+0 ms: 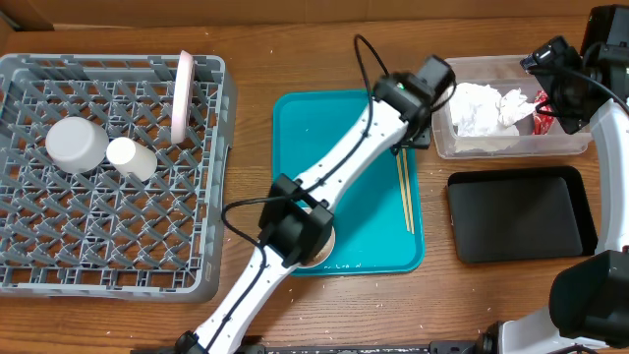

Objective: Sort waste into correct bins and load items into the dishwasher
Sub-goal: 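Reach the left gripper to the chopsticks and grasp one, then carry the chopstick to the rack and drop it in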

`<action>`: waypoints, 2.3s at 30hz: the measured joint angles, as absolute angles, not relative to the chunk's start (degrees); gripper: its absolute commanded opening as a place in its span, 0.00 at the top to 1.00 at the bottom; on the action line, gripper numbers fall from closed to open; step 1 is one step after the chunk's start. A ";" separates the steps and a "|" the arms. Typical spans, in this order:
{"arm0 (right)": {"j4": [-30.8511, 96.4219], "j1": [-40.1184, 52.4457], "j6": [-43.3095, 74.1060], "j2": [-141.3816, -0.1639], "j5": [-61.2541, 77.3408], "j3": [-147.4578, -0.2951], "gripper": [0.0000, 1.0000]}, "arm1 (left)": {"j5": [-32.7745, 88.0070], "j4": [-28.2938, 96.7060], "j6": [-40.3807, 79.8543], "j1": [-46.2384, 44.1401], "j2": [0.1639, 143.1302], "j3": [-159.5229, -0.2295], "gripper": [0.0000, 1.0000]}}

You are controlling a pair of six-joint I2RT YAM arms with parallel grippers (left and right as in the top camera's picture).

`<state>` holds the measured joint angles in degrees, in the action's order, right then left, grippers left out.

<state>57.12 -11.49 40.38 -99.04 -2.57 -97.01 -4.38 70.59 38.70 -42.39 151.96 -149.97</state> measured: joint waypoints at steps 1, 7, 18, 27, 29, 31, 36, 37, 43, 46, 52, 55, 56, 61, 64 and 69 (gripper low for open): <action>57.14 -11.49 40.47 -99.04 -2.57 -97.01 0.00 | -6.17 70.11 39.11 -42.41 152.59 -149.97 0.49; 57.17 -11.49 40.47 -99.04 -2.96 -97.01 0.00 | -11.42 69.67 40.77 -41.85 154.50 -149.97 0.51; 57.14 -11.49 40.47 -99.04 -3.05 -97.01 0.00 | -12.69 65.95 42.13 -41.82 154.67 -149.95 0.57; 57.23 -11.49 40.47 -99.04 -3.03 -97.01 0.00 | -11.92 62.00 44.34 -42.98 154.26 -143.65 0.51; 57.39 -11.49 40.49 -99.04 -3.05 -97.01 0.00 | -11.55 60.49 44.58 -43.00 154.06 -142.91 0.56; 57.71 -11.49 40.47 -99.04 -3.05 -97.01 0.00 | -11.38 60.29 44.71 -43.00 153.97 -142.74 0.68; 57.74 -11.49 40.49 -99.04 -3.07 -97.01 0.00 | -10.85 60.16 45.17 -42.98 153.91 -142.47 0.96; 57.76 -11.49 40.47 -99.04 -3.07 -97.01 0.00 | -10.70 60.20 45.08 -42.98 153.88 -142.47 0.96; 57.74 -11.49 40.47 -99.04 -3.22 -97.01 0.00 | -9.58 61.65 44.16 -42.59 153.77 -142.78 0.96; 57.67 -11.49 40.49 -99.04 -3.22 -97.01 0.00 | -8.73 65.45 41.89 -42.22 153.77 -144.29 0.96; 57.52 -11.49 40.47 -99.04 -3.20 -97.01 0.00 | -7.27 75.09 37.76 -40.73 154.34 -154.19 0.96; 57.47 -11.49 40.49 -99.04 -3.22 -97.01 0.00 | -5.15 78.87 34.98 -39.46 154.34 -162.43 0.96; 57.49 -11.49 40.47 -99.04 -3.18 -97.01 0.00 | -4.27 79.94 34.06 -39.00 154.34 -165.05 0.96; 57.49 -11.51 40.47 -99.04 -3.22 -97.01 0.00 | -2.33 87.85 27.75 -36.36 154.08 -176.79 0.96; 57.49 -11.51 40.47 -99.04 -3.20 -97.01 0.00 | -4.49 92.64 21.87 -33.89 152.29 -178.39 0.96; 57.49 -11.49 40.47 -99.04 -3.22 -97.01 0.00 | -11.09 96.57 11.77 -27.00 149.60 -178.69 0.96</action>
<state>57.49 -11.49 40.47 -99.04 -3.22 -97.01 -11.09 96.57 11.77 -27.00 149.60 -178.69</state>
